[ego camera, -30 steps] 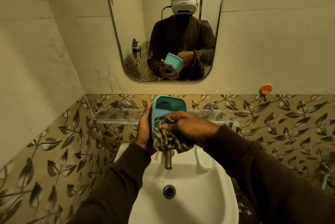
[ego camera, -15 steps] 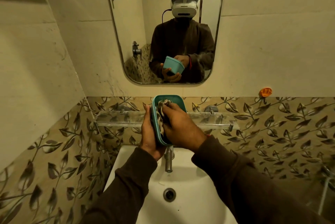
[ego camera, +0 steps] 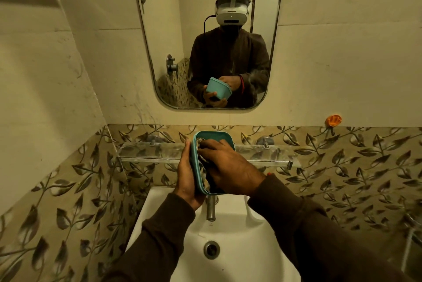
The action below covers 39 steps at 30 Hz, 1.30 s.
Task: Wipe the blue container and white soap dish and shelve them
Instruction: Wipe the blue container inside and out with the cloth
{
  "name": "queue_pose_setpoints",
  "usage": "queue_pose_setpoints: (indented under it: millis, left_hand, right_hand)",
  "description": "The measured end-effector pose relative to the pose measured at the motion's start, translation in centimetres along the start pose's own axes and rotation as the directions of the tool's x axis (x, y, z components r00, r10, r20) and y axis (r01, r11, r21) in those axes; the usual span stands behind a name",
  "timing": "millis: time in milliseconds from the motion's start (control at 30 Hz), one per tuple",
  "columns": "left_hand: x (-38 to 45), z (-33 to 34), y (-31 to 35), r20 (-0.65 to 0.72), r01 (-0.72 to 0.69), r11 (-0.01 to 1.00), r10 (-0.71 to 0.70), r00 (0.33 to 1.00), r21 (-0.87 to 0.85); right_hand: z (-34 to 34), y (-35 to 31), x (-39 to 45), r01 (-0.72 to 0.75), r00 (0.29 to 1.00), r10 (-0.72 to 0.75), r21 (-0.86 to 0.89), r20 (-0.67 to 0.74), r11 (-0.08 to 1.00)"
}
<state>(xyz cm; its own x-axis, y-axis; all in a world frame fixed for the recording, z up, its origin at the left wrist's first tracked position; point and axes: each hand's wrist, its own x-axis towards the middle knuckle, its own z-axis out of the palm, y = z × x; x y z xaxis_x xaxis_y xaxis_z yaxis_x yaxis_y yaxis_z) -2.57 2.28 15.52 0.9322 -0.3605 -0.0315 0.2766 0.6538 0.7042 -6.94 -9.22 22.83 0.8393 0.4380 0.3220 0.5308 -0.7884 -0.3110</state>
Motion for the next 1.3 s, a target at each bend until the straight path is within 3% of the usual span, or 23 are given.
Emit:
queue_pose_setpoints:
  millis: [233, 467, 567, 700, 800, 900, 1000, 1100, 1200, 1300]
  left_hand:
    - [0.7, -0.7, 1.0, 0.046, 0.036, 0.998, -0.038, 0.998, 0.058]
    - [1.1, -0.2, 1.2, 0.0, 0.083, 0.978, -0.084, 0.996, 0.192]
    - [0.9, 0.0, 1.1, -0.026, 0.119, 0.969, -0.116, 0.993, 0.216]
    - [0.5, 0.4, 2.0, -0.02, 0.145, 0.98, -0.144, 0.989, 0.139]
    - [0.1, 0.9, 1.8, -0.03, 0.178, 0.983, -0.177, 0.984, 0.035]
    - [-0.8, 1.7, 0.8, -0.028, 0.272, 0.96, -0.274, 0.961, -0.064]
    - [-1.2, 2.7, 0.8, -0.009, 0.32, 0.942, -0.322, 0.947, -0.099]
    - [-1.0, 3.0, 1.3, -0.016, 0.326, 0.94, -0.329, 0.944, -0.1]
    - [-0.9, 3.0, 1.3, 0.009, 0.337, 0.932, -0.339, 0.941, -0.131]
    - [-1.0, 2.7, 1.4, 0.013, 0.307, 0.944, -0.307, 0.952, -0.122]
  right_hand:
    - [-1.3, -0.2, -0.1, 0.145, 0.975, -0.143, 0.001, 0.173, 0.989]
    - [-2.0, -0.2, 0.3, 0.082, 0.869, -0.048, -0.048, 0.492, 0.995]
    - [-2.1, -0.2, 0.2, 0.057, 0.832, 0.007, -0.099, 0.554, 0.993]
    - [-2.4, -0.2, 0.2, 0.133, 0.892, -0.03, -0.199, 0.452, 0.971]
    - [-2.1, 0.3, 0.3, 0.177, 0.974, -0.122, -0.306, 0.19, 0.935]
    - [-2.0, 1.0, 0.8, 0.1, 0.989, -0.133, -0.384, -0.059, 0.918]
    - [-1.8, 1.3, 0.8, 0.003, 0.976, -0.092, -0.407, -0.199, 0.914]
    - [-1.8, 1.1, 0.9, -0.06, 0.955, -0.045, -0.34, -0.293, 0.938]
    - [-2.8, 1.0, 0.9, -0.009, 0.937, -0.039, -0.133, -0.348, 0.991]
    - [-3.6, 0.8, 0.2, 0.119, 0.962, -0.121, -0.02, -0.244, 0.993]
